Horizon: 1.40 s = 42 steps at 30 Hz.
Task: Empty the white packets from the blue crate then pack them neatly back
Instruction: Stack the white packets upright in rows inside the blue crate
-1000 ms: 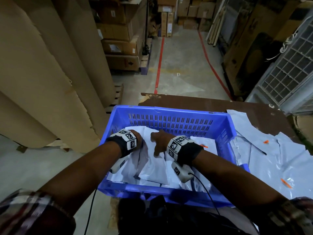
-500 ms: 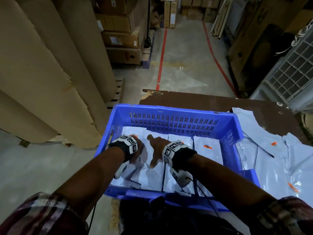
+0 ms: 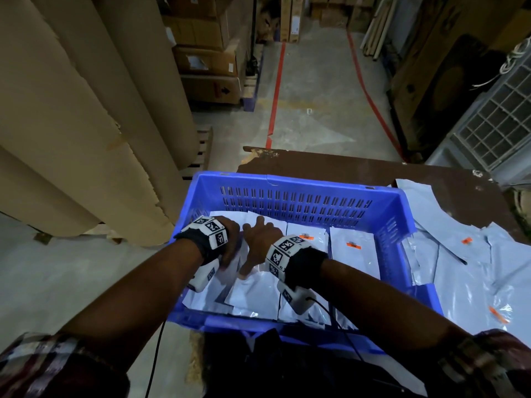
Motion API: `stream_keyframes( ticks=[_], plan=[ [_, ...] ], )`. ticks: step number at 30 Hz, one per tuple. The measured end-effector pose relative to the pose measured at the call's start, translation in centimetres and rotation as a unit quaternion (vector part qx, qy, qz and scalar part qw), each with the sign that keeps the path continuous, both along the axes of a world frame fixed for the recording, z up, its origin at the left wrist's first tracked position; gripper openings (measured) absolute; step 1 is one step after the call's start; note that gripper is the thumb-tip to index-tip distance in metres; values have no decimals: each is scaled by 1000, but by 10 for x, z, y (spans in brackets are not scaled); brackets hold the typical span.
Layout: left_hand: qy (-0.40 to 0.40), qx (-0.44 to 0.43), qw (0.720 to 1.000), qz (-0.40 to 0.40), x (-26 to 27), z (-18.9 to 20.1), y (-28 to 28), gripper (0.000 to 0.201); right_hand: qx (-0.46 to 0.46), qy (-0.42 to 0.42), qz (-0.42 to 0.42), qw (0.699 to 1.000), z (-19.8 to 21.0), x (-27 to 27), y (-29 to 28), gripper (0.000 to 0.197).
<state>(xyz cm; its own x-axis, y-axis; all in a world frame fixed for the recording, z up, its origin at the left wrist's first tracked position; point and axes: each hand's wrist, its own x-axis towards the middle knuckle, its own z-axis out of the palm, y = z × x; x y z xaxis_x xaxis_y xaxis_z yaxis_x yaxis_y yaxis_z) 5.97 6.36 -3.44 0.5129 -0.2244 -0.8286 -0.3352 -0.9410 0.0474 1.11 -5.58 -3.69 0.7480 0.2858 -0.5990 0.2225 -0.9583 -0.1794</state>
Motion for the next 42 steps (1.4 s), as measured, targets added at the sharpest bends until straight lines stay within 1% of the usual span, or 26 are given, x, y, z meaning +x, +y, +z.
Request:
stream_keyframes(
  ticks=[2, 3, 6, 9, 10, 13, 15, 17, 19, 21, 23, 25, 29, 33, 37, 40, 42],
  plan=[
    [-22, 23, 999, 6, 2, -2, 0, 32, -10, 2, 11, 1000, -7, -4, 1, 113],
    [-38, 31, 999, 16, 1, -2, 0, 37, -18, -3, 16, 1000, -11, -6, 2, 114],
    [-84, 50, 995, 15, -6, -12, 5, 63, -46, -35, 36, 998, -15, -11, 3, 120],
    [-100, 51, 994, -4, -12, -15, 11, 75, -50, -67, 43, 996, -21, -16, 4, 131],
    [-100, 48, 994, -8, -13, -17, 12, 76, -53, -72, 44, 995, -23, -18, 4, 135],
    [-86, 46, 995, -20, -15, -17, 12, 53, -58, -63, 35, 996, -29, -20, 6, 146],
    [-77, 52, 995, -27, -18, -13, 10, 53, -57, -51, 18, 997, -32, -19, 7, 151],
    [-77, 53, 995, -30, -20, -10, 10, 55, -53, -48, 20, 997, -33, -18, 5, 150],
    [-88, 51, 994, -36, -19, -9, 11, 47, -46, -49, 25, 997, -29, -17, 1, 147],
    [-117, 46, 991, -41, -17, -9, 11, 41, -22, -56, 24, 998, -24, -16, -6, 141],
    [-154, 40, 986, -46, -17, -1, 6, 40, 1, -65, 11, 998, -16, -15, -15, 133],
    [-165, 30, 986, -24, -20, 7, 0, 35, 11, -69, 0, 998, -7, -15, -25, 124],
    [-195, -33, 980, 9, -21, 14, -1, 39, 48, -67, -33, 996, 7, -21, -58, 106],
    [-204, -116, 972, 11, -29, 19, -5, 42, 79, -82, -84, 990, 20, -38, -110, 95],
    [-200, -181, 963, -10, -45, 29, -30, 40, 145, -114, -150, 971, 45, -67, -172, 75],
    [-209, -212, 954, -26, -59, 35, -58, 38, 207, -172, -210, 940, 59, -91, -220, 63],
    [-204, -232, 950, -42, -69, 40, -80, 37, 220, -204, -245, 922, 63, -107, -251, 56]
  ],
)
